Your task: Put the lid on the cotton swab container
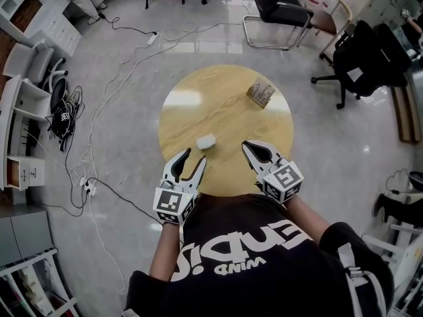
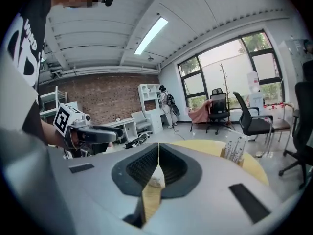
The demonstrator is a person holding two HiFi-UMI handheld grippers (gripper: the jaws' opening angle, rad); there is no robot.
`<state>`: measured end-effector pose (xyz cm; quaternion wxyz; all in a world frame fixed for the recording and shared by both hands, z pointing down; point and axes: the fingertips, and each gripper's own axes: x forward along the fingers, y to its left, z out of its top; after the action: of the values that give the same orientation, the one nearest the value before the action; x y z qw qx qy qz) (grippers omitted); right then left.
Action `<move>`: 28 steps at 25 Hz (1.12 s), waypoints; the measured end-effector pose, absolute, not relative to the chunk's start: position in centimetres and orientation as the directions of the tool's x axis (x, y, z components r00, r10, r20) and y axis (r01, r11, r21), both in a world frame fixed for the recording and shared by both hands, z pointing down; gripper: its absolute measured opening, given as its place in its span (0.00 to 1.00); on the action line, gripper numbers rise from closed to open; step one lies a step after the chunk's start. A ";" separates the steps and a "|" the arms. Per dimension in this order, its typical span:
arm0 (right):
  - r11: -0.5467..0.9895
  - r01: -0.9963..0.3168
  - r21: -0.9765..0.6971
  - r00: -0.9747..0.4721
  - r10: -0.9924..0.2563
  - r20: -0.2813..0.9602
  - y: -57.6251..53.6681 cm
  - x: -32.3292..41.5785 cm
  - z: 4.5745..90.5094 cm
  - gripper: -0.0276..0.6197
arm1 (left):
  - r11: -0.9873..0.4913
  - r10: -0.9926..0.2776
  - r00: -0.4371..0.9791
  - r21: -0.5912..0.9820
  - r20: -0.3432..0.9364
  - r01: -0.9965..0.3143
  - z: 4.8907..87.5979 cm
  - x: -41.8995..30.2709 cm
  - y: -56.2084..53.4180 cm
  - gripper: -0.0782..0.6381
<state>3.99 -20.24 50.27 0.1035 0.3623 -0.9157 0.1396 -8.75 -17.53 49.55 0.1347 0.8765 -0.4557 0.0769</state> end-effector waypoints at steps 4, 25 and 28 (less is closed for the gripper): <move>0.659 -0.727 -0.194 -0.685 -0.682 0.254 -20.2 5.6 48.4 0.05 | -0.500 -0.814 0.530 0.177 0.236 -0.847 48.5 -10.3 -16.3 0.37; 0.651 -0.750 -0.117 -0.659 -0.723 0.207 -19.7 6.1 47.6 0.05 | -0.411 -0.882 0.435 0.153 0.184 -0.899 47.5 -11.0 -15.0 0.13; 0.653 -0.748 -0.117 -0.662 -0.721 0.204 -19.5 6.1 47.5 0.05 | -0.414 -0.881 0.436 0.145 0.183 -0.898 47.5 -10.9 -14.9 0.13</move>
<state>6.08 -19.53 47.48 0.0698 0.4052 -0.9065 0.0957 -10.91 -14.88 47.48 0.1107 0.8401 -0.5296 0.0390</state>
